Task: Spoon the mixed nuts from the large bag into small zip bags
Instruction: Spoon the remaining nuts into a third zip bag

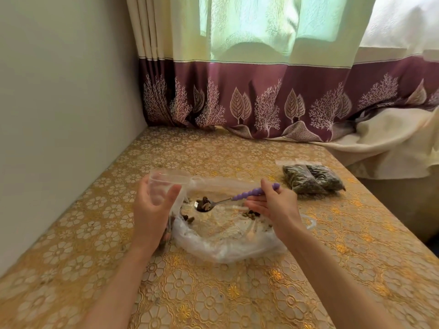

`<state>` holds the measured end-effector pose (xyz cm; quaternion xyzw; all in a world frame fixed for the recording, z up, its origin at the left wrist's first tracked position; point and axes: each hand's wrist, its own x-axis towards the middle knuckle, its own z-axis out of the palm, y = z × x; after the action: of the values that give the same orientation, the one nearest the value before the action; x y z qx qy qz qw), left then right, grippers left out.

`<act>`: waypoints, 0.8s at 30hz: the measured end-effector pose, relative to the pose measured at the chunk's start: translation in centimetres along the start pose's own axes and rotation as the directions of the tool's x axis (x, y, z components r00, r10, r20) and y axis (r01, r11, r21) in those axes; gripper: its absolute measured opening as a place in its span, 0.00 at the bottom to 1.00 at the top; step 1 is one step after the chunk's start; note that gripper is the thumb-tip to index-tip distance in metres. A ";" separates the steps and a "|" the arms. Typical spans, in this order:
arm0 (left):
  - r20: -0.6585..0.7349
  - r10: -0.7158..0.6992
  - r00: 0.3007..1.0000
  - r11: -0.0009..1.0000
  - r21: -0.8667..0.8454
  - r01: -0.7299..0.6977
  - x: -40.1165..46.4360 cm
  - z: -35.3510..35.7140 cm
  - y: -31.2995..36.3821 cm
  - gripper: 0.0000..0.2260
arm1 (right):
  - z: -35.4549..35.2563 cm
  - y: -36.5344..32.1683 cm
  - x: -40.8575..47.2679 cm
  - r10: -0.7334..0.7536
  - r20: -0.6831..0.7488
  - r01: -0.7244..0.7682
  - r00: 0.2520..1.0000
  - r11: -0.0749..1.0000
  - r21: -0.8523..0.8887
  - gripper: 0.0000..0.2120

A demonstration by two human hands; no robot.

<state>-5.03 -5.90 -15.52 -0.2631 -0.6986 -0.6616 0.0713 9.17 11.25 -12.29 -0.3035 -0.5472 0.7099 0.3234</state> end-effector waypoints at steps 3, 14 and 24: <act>0.026 0.016 1.000 1.000 0.008 -0.016 0.0 0.0 0.1 0.43 | 0.2 -1.9 0.3 -0.107 -0.036 0.108 0.994 0.994 0.027 0.18; 0.030 0.024 0.999 1.000 -0.009 -0.024 0.0 0.1 -0.2 0.34 | 4.5 -4.6 -0.7 -0.360 0.117 0.351 0.925 0.932 0.092 0.18; -0.021 -0.014 1.000 0.996 -0.090 0.012 0.1 0.2 -0.3 0.38 | 5.6 -3.4 -1.5 -0.541 0.350 0.555 0.765 0.829 0.068 0.13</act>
<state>-5.18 -5.71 -15.75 -0.2544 -0.6689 -0.6956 0.0624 6.12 7.41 -7.67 -0.0040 -0.6748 0.6161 0.4063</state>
